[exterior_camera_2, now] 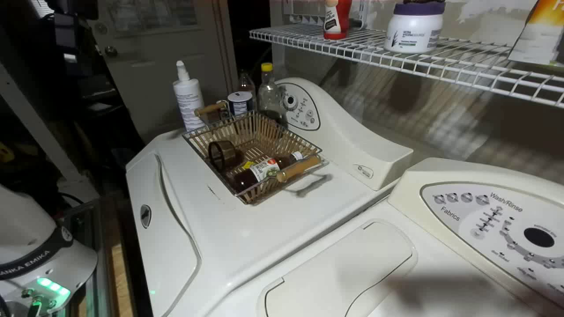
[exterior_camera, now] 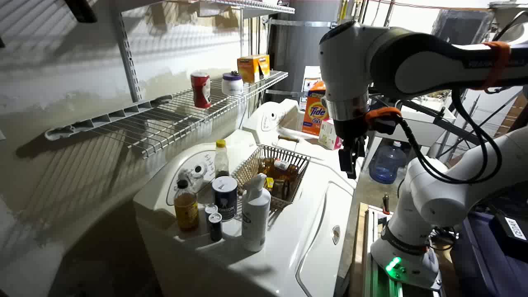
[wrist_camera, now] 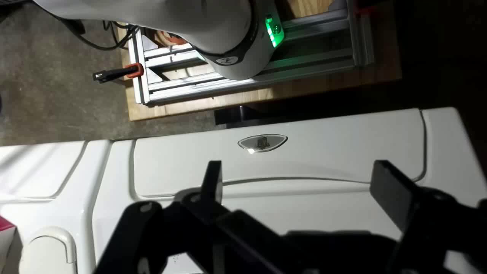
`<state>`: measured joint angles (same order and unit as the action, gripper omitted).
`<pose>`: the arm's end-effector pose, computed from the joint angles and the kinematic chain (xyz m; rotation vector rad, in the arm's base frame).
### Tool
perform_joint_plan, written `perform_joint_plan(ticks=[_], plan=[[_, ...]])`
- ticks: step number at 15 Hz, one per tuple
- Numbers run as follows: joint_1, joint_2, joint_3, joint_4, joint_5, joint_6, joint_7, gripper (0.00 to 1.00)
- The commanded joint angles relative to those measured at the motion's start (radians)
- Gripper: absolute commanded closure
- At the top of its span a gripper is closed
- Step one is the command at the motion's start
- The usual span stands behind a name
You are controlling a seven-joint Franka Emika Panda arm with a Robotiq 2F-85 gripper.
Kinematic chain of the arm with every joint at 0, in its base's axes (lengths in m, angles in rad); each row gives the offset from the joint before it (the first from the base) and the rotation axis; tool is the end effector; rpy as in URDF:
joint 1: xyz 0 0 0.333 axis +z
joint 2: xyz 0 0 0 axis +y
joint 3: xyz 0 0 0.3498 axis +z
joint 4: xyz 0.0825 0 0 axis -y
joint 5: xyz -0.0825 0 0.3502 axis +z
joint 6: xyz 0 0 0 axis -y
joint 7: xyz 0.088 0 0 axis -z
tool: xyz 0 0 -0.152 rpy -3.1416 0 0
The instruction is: Put the red bottle bottom first on the metal rack
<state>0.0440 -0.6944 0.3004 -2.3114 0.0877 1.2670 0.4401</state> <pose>0.2048 0.1151 0.5368 2.8692 -0.2702 -0.4559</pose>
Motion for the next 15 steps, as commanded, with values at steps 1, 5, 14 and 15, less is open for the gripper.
perform_joint_plan(ticks=[1,5,14,15], plan=[[0.005,0.002,-0.004,0.001,-0.002,-0.001,0.002,0.0],[0.005,0.002,-0.004,0.001,-0.002,-0.001,0.002,0.0],[0.016,0.075,-0.002,0.052,-0.035,0.151,-0.069,0.0],[0.02,0.097,-0.001,0.07,-0.057,0.216,-0.1,0.0]])
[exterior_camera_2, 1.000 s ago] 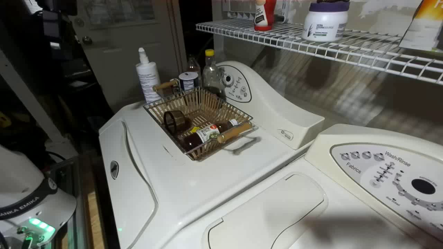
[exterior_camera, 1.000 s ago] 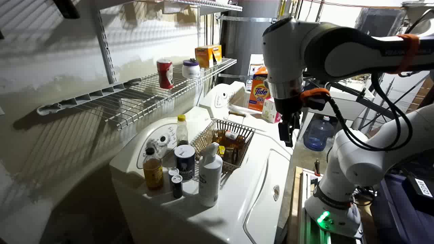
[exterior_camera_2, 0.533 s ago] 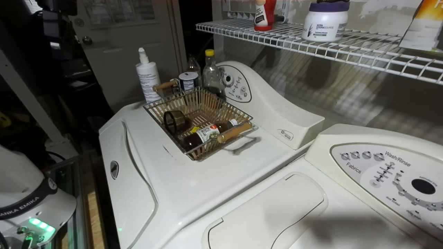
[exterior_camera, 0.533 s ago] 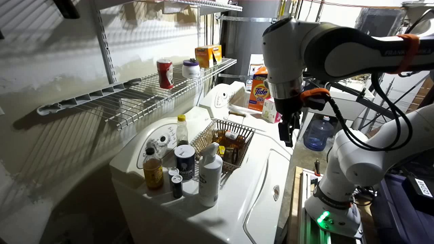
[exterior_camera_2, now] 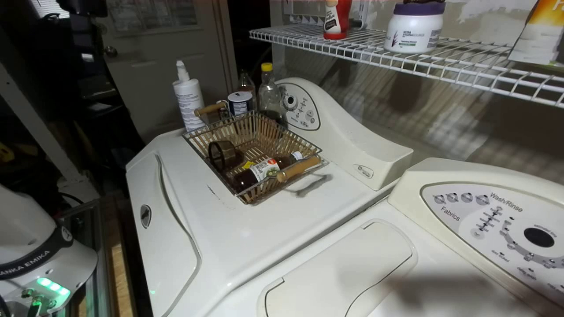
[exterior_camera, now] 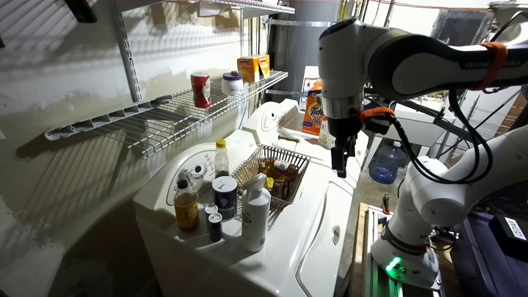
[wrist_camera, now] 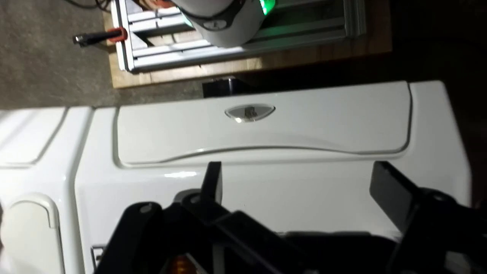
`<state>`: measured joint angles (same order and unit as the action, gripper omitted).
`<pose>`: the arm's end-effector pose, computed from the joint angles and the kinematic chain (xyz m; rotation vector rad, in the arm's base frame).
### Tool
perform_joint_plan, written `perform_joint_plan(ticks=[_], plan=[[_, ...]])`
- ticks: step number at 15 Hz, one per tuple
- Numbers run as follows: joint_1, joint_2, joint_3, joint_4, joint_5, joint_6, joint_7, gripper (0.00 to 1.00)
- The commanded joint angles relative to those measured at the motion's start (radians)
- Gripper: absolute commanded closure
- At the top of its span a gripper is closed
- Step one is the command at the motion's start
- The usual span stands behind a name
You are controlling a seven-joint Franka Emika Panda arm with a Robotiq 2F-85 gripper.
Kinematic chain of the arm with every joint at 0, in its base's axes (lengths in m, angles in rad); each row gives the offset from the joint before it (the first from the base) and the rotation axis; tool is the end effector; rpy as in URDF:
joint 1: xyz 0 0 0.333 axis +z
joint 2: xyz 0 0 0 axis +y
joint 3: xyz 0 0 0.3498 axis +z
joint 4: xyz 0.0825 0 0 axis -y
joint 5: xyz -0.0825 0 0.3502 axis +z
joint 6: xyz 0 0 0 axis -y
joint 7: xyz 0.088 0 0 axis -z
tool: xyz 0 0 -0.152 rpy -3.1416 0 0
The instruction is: Put the red bottle bottom first on the metal rack
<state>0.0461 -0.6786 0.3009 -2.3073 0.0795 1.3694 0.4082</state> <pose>0.2254 0.1201 0.5385 2.9197 -0.2146 -0.3365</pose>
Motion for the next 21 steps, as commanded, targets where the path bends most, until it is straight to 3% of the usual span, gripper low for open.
perform_joint_plan(ticks=[1,9,13,14,17,21], plan=[[0.02,0.104,-0.003,0.083,-0.068,0.17,-0.095,0.0],[0.015,0.362,-0.049,0.279,-0.296,0.582,-0.271,0.0],[0.013,0.478,-0.056,0.451,-0.404,0.621,-0.271,0.0],[0.029,0.407,-0.073,0.341,-0.362,0.627,-0.256,0.0],[0.03,0.458,-0.074,0.42,-0.387,0.626,-0.257,0.0],[0.031,0.466,-0.074,0.43,-0.388,0.626,-0.257,0.0]])
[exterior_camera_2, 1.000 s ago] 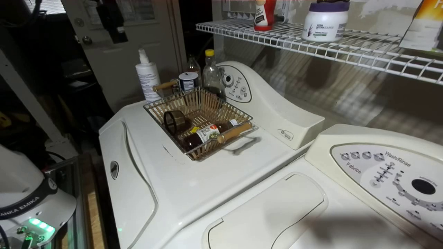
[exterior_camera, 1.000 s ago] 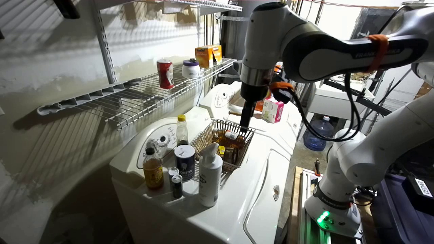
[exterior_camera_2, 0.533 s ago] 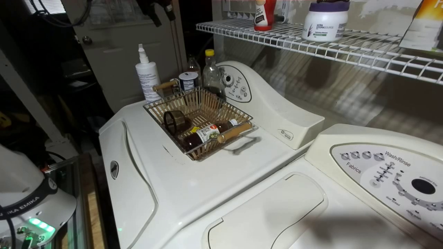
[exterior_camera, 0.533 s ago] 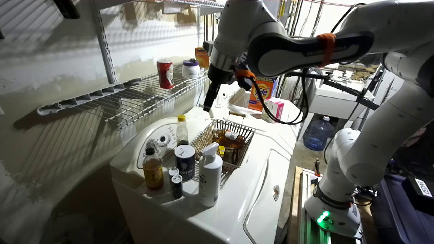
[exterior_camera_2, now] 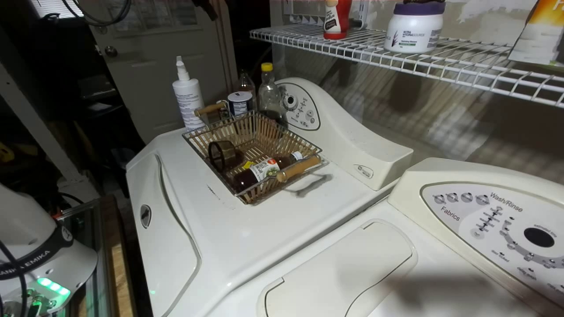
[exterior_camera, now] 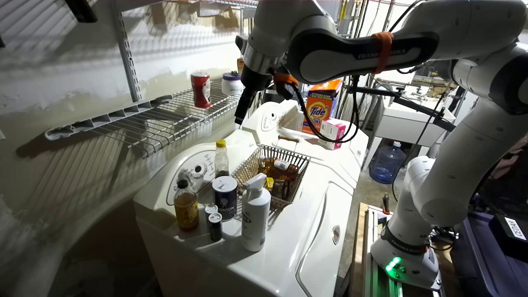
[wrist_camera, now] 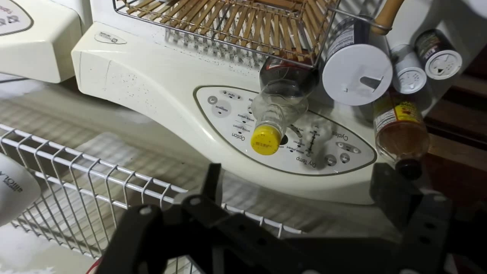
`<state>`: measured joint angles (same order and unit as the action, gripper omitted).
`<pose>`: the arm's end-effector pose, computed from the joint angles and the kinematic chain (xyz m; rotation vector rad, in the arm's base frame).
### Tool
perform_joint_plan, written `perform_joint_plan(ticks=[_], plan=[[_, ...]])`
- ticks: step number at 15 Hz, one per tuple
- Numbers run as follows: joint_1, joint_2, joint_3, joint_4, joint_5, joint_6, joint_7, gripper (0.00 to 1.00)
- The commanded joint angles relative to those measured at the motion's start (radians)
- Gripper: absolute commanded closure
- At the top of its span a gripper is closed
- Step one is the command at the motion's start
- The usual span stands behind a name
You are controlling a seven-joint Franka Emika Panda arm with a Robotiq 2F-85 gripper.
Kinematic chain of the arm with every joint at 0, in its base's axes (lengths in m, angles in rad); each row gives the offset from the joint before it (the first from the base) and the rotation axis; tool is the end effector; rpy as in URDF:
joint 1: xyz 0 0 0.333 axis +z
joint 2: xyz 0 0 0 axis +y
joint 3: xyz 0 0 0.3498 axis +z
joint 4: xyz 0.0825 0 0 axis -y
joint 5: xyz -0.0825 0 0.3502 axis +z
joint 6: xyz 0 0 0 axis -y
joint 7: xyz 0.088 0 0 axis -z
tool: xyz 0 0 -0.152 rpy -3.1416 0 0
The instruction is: Put the red bottle bottom first on the metal rack
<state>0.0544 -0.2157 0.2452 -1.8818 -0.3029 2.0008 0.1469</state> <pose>0.4805 0.1300 0.6292 2.8021 0.3342 0.5632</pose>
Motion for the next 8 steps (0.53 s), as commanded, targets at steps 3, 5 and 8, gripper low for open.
perform_joint_plan(ticks=[3,5,8], plan=[[-0.003,0.017,-0.016,0.009,-0.144,0.04,0.085,0.0],[-0.005,0.042,-0.046,0.034,-0.109,0.071,0.087,0.0],[-0.01,0.095,-0.103,0.077,-0.031,0.136,0.046,0.0]])
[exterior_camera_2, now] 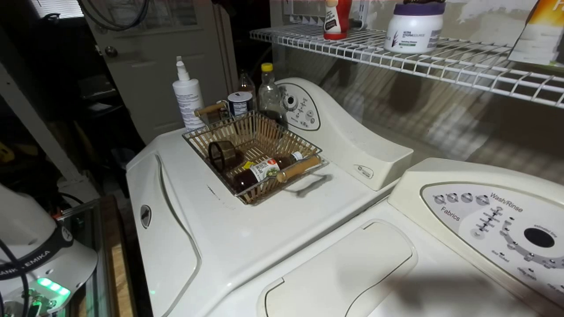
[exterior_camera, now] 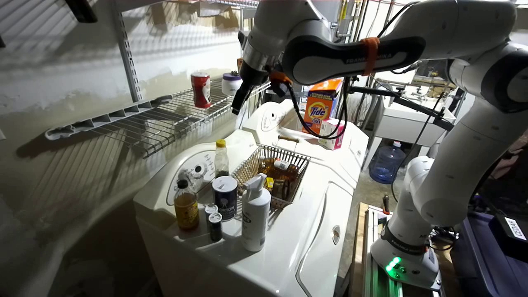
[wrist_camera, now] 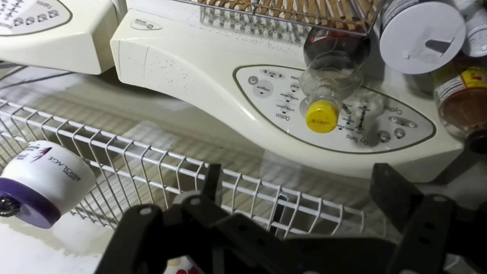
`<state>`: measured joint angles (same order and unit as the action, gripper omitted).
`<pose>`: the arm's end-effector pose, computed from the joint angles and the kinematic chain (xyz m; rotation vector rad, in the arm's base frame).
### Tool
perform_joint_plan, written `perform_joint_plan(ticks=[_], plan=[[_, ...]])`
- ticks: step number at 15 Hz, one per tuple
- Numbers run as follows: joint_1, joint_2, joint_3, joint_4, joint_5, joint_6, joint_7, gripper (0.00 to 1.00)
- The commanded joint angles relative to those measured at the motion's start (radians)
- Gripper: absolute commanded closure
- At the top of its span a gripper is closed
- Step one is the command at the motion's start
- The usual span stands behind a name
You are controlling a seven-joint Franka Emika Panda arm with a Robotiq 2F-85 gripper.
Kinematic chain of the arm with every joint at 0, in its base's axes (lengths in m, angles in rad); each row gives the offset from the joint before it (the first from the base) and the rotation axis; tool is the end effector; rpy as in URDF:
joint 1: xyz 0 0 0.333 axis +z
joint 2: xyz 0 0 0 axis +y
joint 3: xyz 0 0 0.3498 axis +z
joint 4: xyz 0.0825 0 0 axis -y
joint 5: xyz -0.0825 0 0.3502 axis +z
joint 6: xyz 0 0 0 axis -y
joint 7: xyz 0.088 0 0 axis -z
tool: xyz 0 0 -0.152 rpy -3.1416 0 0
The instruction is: Put the red bottle bottom first on the metal rack
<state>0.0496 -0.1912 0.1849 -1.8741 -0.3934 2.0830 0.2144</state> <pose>0.5055 0.0946 0.6354 2.7429 0.2055 0.6655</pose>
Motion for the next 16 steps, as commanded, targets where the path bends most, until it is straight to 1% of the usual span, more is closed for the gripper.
perform_joint_plan(ticks=[1,3,5,9,10,13,16], plan=[[-0.005,0.089,-0.06,0.085,0.092,0.078,-0.035,0.0],[-0.008,0.135,-0.093,0.126,0.164,0.136,-0.073,0.0],[-0.009,0.18,-0.119,0.17,0.256,0.171,-0.122,0.0],[-0.017,0.263,-0.147,0.251,0.381,0.213,-0.204,0.0],[-0.019,0.28,-0.15,0.269,0.4,0.216,-0.219,0.0],[-0.028,0.322,-0.157,0.317,0.409,0.229,-0.235,0.0],[-0.033,0.352,-0.164,0.352,0.385,0.272,-0.237,0.0]])
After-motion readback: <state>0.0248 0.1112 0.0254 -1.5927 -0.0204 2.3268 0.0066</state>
